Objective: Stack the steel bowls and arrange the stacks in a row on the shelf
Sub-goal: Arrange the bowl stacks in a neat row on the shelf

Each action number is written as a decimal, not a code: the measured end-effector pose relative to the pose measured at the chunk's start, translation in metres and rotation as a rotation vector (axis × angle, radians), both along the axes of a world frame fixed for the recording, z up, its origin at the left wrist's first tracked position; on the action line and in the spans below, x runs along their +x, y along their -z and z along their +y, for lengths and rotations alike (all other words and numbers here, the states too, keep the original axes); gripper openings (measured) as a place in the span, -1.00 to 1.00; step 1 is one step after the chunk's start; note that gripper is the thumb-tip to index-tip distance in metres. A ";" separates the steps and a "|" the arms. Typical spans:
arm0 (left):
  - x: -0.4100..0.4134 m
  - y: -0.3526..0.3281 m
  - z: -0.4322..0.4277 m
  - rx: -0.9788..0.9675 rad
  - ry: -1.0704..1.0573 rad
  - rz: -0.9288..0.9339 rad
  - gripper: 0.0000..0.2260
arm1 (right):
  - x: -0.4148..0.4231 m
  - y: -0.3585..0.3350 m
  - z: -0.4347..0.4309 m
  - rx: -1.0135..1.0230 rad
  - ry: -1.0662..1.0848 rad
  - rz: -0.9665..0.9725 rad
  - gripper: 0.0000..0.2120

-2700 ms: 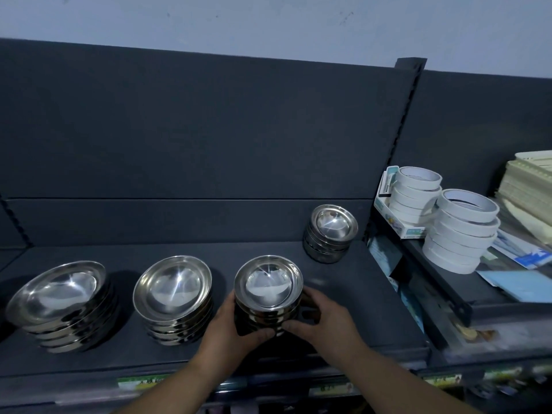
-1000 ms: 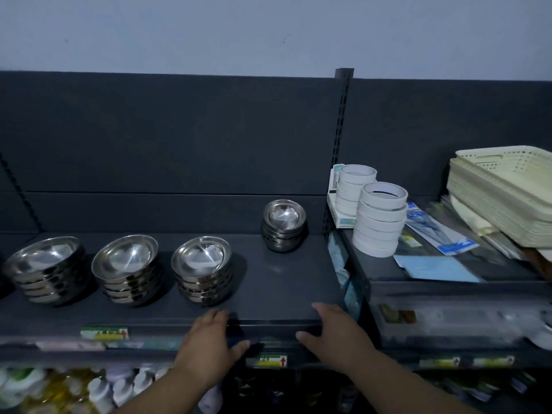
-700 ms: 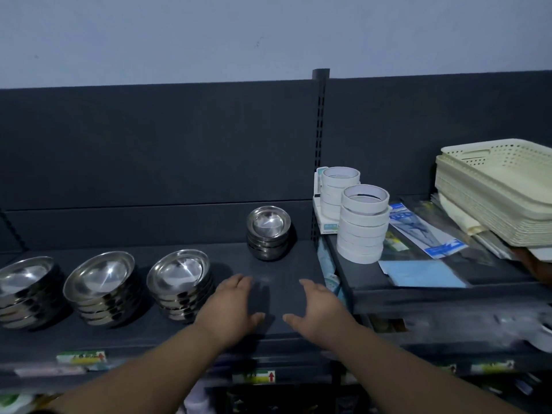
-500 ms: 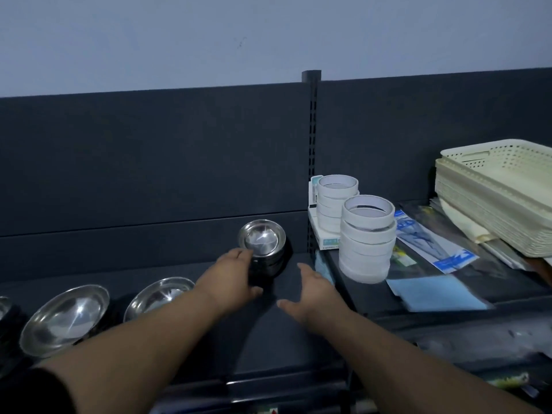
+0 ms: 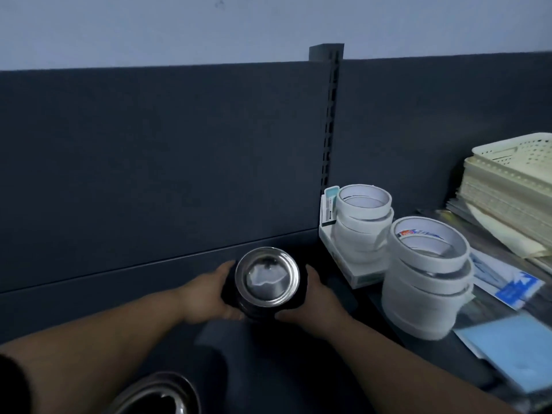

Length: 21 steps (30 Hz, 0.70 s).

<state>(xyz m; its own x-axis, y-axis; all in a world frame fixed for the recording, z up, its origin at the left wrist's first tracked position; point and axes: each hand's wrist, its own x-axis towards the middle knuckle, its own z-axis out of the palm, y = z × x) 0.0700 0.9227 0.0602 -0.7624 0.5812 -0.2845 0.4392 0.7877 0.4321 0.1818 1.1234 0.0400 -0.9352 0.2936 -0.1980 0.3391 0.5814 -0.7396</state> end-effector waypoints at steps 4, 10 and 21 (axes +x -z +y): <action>-0.007 0.019 0.003 0.081 0.048 -0.115 0.00 | -0.013 0.021 0.002 -0.082 0.003 -0.001 0.07; -0.009 0.026 0.005 0.187 0.056 -0.174 0.06 | -0.013 0.038 -0.002 -0.112 0.013 0.090 -0.06; 0.066 -0.010 0.019 0.281 -0.073 -0.083 -0.12 | 0.041 0.010 -0.004 -0.165 -0.032 0.241 -0.17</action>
<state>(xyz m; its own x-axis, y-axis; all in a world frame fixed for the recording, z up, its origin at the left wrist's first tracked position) 0.1357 0.9413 0.0702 -0.7856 0.5909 -0.1833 0.3400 0.6599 0.6701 0.2224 1.1194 0.0298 -0.9694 0.2451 -0.0115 0.1253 0.4545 -0.8819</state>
